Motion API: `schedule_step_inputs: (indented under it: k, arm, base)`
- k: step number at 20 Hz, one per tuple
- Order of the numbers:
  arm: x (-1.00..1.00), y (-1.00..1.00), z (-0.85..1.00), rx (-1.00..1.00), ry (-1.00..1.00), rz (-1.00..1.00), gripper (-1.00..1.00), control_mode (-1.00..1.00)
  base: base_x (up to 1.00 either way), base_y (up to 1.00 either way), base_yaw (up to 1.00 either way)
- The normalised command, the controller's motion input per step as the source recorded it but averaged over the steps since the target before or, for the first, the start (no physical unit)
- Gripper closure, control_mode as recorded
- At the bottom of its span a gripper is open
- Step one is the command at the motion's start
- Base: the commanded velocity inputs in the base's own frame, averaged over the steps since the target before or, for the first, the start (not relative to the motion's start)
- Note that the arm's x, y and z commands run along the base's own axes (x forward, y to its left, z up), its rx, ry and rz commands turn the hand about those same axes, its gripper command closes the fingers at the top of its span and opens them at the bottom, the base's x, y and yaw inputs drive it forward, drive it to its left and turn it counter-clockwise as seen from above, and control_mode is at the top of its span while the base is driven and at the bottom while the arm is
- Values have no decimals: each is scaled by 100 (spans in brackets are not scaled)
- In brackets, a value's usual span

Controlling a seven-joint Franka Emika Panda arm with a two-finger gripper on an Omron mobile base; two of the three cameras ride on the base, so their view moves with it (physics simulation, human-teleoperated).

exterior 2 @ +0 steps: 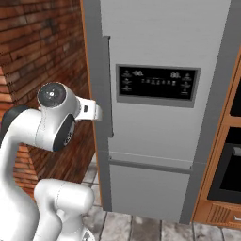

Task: Retrieve the steak from the fridge and place it on the saucepan with marinade on the stove.

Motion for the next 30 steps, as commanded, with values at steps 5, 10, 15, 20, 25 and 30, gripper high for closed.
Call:
schedule_step_inputs:
  k: [5,10,15,20,25,30]
  arm:
    - [6,0,1,5,-28,0,-100,-100]
    - [15,0,6,1,-20,0,-100,-100]
    - [29,0,10,0,-18,0,-100,-100]
    - [11,0,26,0,-15,0,-100,-100]
    - [24,-3,23,0,-5,0,-100,-100]
    - [52,-8,8,0,0,0,-100,-100]
  base:
    - [0,0,0]
    - [0,0,0]
    - [0,0,0]
    - [0,0,0]
    - [0,0,0]
    - [0,0,0]
